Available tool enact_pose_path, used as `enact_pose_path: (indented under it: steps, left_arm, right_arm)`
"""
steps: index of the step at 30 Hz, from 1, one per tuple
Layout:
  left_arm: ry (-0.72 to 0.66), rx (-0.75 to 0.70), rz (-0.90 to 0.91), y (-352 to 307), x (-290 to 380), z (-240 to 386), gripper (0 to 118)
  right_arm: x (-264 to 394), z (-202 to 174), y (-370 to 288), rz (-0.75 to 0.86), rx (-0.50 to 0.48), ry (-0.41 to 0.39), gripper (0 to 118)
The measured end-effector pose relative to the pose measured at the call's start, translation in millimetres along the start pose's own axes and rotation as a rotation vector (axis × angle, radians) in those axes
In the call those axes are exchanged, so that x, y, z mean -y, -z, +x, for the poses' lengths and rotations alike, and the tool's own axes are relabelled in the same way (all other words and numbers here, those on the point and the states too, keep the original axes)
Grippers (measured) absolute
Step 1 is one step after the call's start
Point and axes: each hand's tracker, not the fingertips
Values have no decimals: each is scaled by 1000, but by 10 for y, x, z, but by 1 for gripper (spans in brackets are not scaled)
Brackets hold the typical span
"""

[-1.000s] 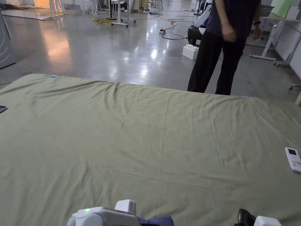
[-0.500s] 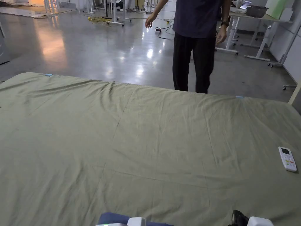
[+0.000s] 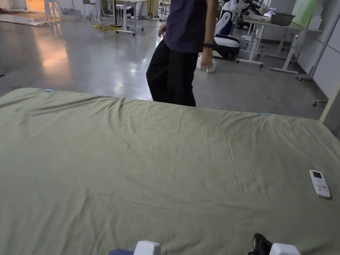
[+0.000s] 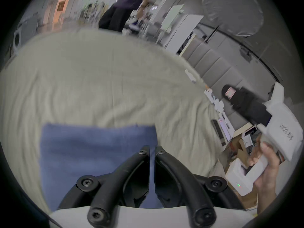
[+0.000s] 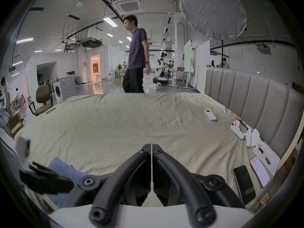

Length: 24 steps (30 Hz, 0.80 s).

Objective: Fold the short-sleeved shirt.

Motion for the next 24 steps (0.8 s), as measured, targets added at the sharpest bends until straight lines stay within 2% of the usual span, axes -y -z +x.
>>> enact_pose_path:
  steps: [2, 5, 8, 12, 18, 22, 24]
  left_arm:
    - [39, -43, 95, -196, -169, -33, 5]
    - [144, -196, 280, -471, -373, -90, 5]
    - [178, -346, 464, -684, -496, -212, 6]
    - [231, -516, 631, -888, -604, -350, 6]
    - [284, -620, 754, -1047, -677, -477, 6]
    - [268, -628, 721, -1103, -669, -564, 6]
    - [254, -632, 692, -1106, -608, -631, 6]
  right_arm:
    - [-88, -41, 1, 31, 10, -10, 2]
    - [-228, -93, 4, 88, 27, -14, 2]
    - [-379, -144, -13, 160, 46, -16, 2]
    - [-579, -228, -51, 289, 81, -85, 2]
    - [-734, -245, -36, 340, 113, -73, 2]
    - [-697, -237, -51, 298, 96, -57, 2]
    - [-565, -295, -98, 222, 49, -71, 2]
